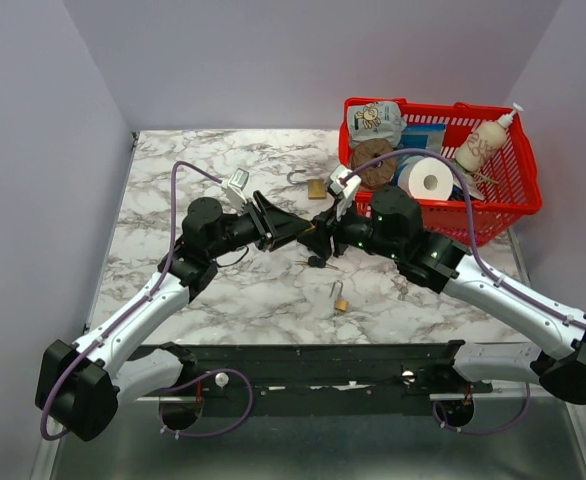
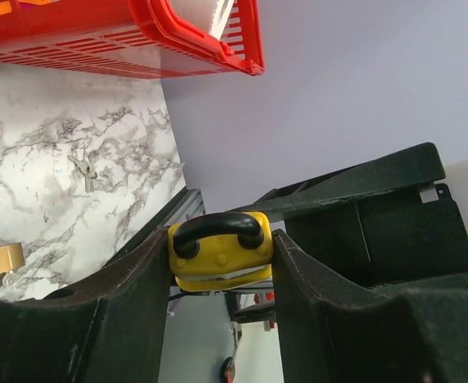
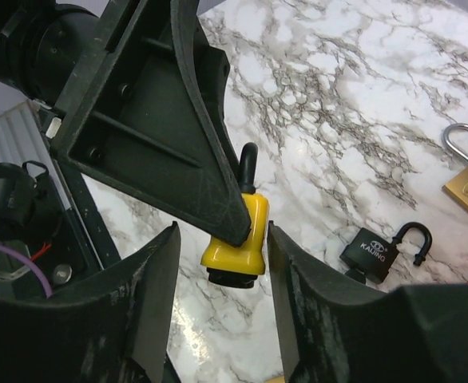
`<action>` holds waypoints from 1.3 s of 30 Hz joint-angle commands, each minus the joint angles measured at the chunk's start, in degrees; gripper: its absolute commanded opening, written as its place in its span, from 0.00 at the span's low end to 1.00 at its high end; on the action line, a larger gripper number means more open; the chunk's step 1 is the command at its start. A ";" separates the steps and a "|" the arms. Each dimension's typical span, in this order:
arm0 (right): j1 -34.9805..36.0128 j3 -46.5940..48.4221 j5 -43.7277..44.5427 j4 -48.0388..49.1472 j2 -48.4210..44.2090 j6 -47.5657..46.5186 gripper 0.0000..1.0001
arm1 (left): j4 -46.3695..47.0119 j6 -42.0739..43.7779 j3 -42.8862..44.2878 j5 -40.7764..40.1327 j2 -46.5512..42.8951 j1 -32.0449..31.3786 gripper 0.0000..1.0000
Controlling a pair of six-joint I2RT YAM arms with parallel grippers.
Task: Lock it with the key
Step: Place the lock at the center of the board.
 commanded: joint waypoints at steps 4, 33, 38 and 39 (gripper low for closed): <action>-0.22 -1.49 0.72 3.92 1.40 0.39 0.53 | 3.18 -1.20 1.55 1.19 -1.51 -0.43 0.00; -7.08 -0.70 -29.76 -2.84 -6.07 4.35 0.01 | 6.02 34.36 2.78 33.42 -7.40 12.31 0.85; -7.08 -0.18 -38.30 -5.56 -6.16 0.57 0.01 | 3.62 41.51 4.01 40.82 -7.67 10.82 0.72; -7.08 -0.17 -39.00 -5.92 -6.16 0.13 0.01 | 3.45 41.51 3.93 41.00 -7.58 10.29 0.71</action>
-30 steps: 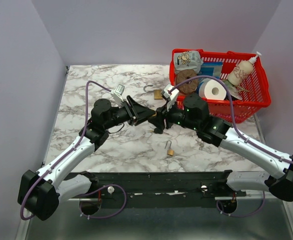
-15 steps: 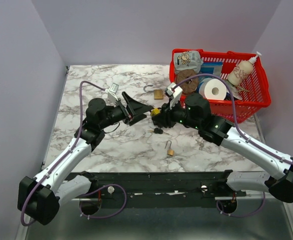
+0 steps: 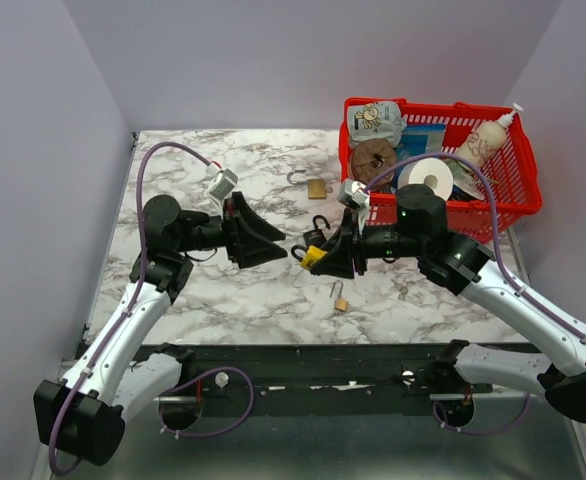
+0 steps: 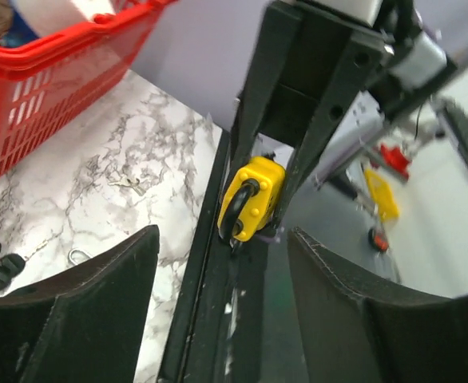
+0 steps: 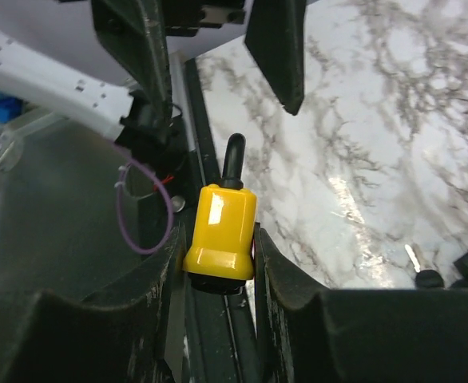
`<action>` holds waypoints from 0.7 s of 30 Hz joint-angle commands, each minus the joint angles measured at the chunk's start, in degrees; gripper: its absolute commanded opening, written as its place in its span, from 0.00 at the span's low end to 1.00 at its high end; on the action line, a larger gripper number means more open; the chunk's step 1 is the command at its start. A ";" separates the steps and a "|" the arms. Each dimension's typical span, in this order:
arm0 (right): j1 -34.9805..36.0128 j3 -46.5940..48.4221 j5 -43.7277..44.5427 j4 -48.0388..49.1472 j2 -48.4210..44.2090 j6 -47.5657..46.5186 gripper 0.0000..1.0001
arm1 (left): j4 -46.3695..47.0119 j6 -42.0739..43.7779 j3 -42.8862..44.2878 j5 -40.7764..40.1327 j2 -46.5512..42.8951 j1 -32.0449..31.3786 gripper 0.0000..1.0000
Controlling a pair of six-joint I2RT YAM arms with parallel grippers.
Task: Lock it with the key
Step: Place the lock at the center of the board.
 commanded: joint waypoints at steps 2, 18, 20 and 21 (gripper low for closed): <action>0.01 1.84 -12.59 -1.52 -0.87 -3.85 0.01 | 0.56 9.80 2.11 10.14 -0.54 -3.79 0.67; 0.01 2.80 -15.84 -3.20 -0.43 -5.35 0.01 | -9.54 16.56 3.61 2.06 0.25 -13.20 0.07; 0.01 2.72 -14.71 -3.20 -0.34 -5.61 0.01 | -10.68 17.09 3.87 1.27 0.42 -13.29 0.00; 0.01 2.89 -13.83 -3.28 -0.17 -5.44 0.06 | -11.65 17.27 3.96 1.00 0.51 -13.29 0.00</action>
